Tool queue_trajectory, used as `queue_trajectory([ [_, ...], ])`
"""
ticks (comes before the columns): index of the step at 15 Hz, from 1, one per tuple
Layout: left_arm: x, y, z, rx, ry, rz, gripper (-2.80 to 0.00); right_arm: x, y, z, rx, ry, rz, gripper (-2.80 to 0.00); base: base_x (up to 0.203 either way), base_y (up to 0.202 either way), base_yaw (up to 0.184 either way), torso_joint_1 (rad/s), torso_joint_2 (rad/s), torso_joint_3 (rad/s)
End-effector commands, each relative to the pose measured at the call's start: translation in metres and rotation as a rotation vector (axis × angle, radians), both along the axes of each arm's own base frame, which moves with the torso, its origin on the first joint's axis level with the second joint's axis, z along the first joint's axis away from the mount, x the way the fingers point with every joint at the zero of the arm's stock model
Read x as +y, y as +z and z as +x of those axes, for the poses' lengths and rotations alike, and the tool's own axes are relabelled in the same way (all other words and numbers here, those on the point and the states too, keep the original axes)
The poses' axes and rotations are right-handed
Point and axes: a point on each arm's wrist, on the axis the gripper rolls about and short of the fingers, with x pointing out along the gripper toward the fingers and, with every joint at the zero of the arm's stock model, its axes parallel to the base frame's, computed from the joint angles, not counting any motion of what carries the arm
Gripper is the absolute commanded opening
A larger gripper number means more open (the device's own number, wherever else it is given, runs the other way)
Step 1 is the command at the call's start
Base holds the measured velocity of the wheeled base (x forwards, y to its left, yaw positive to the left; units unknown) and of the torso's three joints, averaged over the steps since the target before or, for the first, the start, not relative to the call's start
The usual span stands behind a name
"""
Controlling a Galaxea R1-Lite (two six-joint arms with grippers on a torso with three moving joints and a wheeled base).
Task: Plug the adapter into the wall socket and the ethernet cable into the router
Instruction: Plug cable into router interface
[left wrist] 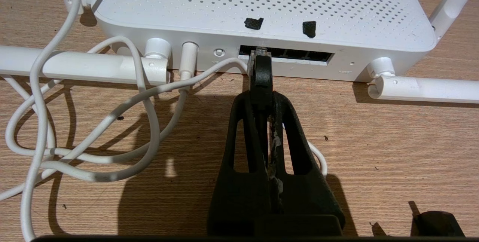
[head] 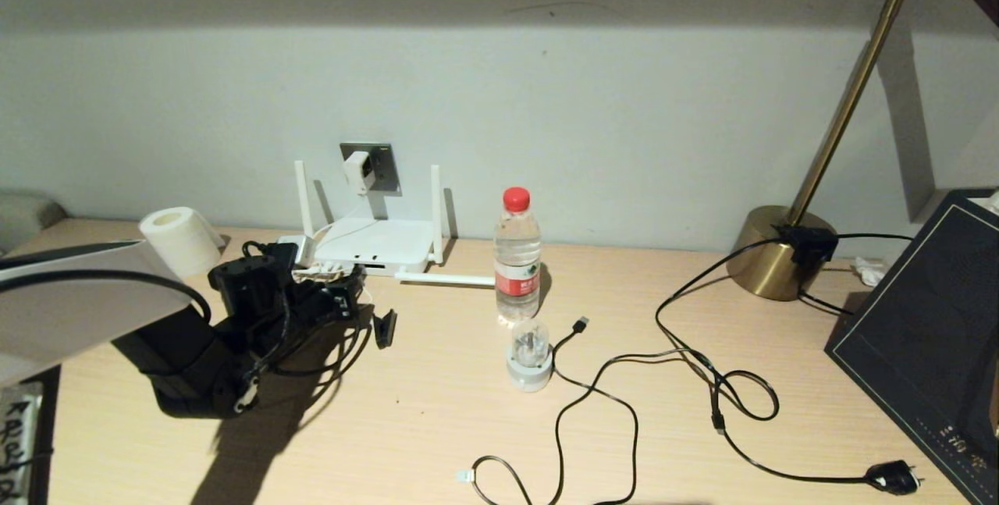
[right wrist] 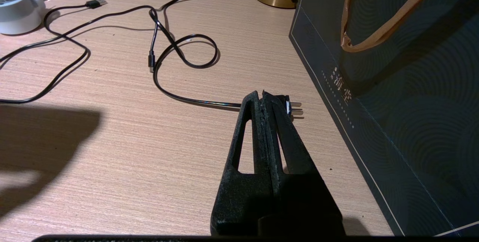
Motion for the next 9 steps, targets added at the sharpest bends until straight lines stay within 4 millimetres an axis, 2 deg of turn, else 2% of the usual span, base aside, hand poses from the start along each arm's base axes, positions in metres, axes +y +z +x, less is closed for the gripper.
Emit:
queue_trajectory([
  [1,-0.0003,0.0015,0.0009,-0.010,-0.002,-0.001,-2.80,0.0000,0.0002,0.0000,0.001,0.000,-0.001,-2.80,0.000,0.000,0.000,0.000,0.00,0.000],
  [9,0.0002,0.0023,0.0014,-0.014,0.000,-0.001,-2.80,0.0000,0.0001,0.0001,0.001,0.000,-0.001,-2.80,0.000,0.000,0.000,0.000,0.00,0.000],
])
